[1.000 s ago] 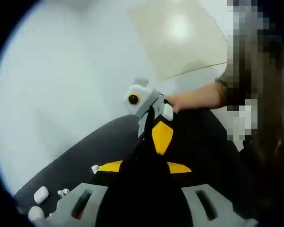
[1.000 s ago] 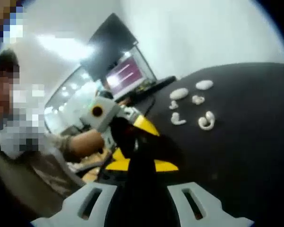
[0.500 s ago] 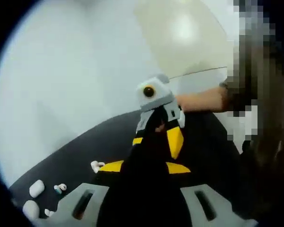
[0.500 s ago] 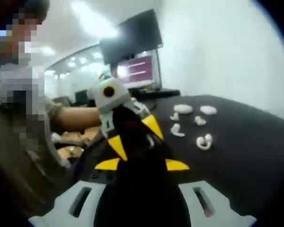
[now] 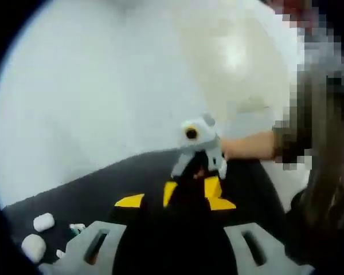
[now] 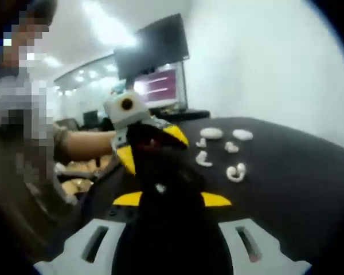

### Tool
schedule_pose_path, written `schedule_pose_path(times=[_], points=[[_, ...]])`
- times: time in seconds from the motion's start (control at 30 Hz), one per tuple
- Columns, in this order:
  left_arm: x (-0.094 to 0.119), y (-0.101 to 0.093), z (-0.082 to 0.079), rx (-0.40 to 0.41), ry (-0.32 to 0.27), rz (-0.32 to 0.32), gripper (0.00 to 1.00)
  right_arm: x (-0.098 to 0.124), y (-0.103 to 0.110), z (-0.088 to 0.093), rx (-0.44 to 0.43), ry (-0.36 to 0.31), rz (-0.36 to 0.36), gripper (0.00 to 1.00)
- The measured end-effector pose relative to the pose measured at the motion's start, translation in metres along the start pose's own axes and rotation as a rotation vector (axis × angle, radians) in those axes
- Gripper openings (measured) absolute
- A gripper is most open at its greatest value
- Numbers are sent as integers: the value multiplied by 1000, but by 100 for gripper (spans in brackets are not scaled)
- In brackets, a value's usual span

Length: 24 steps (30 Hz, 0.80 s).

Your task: Pick up three earphones and place each one into its charging case using tactile feedback, ensure that each earphone is properly inserted and securely positioned inside the case.

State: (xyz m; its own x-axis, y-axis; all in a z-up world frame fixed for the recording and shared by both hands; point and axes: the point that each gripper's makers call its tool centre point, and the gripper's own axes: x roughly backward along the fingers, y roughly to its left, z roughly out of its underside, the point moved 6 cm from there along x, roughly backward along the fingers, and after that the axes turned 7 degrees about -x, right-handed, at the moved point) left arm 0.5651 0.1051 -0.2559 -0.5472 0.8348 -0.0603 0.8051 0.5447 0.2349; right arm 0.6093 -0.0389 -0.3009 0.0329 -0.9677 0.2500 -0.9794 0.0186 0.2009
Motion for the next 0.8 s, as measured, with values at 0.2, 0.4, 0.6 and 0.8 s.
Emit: schedule_pose_path(times=[0.2,0.4,0.6,0.8], points=[[35,42,-24,124,-264,-244,34,0,-3,-1,0,-9,26,43],[50,58,-25,98,-301,-411,34,-9,1,0,27,30,36,50],[60,60,-25,55,-257,-554,21,-22,4,0,106,82,103,50],[68,70,-14,-4,-146,-693,6,-20,5,0,119,89,102,50]])
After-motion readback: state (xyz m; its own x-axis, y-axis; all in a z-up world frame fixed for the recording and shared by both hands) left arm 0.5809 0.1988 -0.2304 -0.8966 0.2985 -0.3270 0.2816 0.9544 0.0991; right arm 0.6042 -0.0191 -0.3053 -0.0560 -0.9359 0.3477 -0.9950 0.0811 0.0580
